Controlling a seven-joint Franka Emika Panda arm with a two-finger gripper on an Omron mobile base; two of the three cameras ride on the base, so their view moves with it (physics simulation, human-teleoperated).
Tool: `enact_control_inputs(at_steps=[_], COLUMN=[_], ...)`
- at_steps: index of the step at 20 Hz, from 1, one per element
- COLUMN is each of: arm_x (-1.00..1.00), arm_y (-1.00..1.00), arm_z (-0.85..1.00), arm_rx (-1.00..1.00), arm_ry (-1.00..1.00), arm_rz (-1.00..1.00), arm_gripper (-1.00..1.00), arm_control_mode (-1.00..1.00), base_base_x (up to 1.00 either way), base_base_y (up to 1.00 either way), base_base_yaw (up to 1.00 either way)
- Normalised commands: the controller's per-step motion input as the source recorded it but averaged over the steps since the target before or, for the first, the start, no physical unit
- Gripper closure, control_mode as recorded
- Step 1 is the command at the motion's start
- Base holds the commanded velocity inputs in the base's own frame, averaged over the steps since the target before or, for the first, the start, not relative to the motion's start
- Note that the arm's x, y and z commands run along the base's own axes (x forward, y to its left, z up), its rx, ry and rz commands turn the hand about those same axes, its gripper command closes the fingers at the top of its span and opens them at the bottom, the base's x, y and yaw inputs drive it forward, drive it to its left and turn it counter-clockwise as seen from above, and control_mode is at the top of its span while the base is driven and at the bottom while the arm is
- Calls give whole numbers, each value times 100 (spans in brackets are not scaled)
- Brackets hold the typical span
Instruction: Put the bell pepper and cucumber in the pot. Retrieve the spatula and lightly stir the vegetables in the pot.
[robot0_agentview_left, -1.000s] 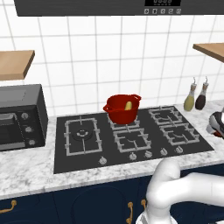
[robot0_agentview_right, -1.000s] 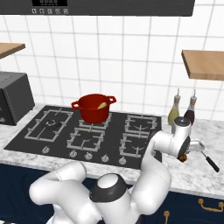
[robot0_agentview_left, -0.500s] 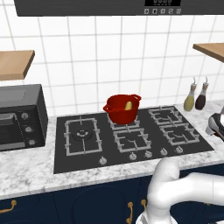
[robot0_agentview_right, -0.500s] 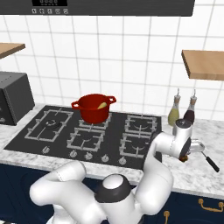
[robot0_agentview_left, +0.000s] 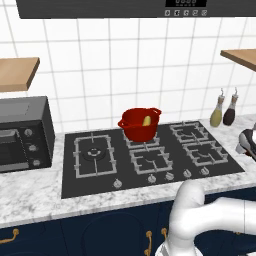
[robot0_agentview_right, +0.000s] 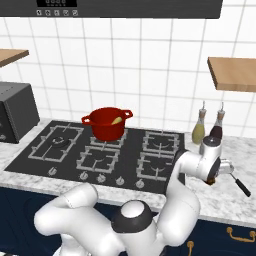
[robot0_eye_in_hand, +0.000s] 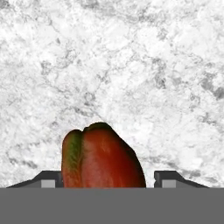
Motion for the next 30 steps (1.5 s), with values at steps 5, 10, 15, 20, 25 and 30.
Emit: enact_control_inputs(at_steps=[5, 10, 15, 20, 25, 30], arm_x=[0, -1, -29, -59, -67, -59], arm_y=[0, 2, 23, 30, 43, 59], arm_z=[0, 2, 32, 37, 54, 63], arm_rx=[0, 0, -6, -2, -2, -8], arm_ry=[0, 0, 0, -1, -6, -15], arm_rz=[0, 0, 0, 0, 0, 0], arm_gripper=[100, 100, 100, 100, 100, 100], arm_control_mode=[-100, -100, -100, -100, -100, -100], base_base_x=[0, 0, 0, 0, 0, 0], base_base_y=[0, 0, 0, 0, 0, 0], base_base_yaw=[0, 0, 0, 0, 0, 0])
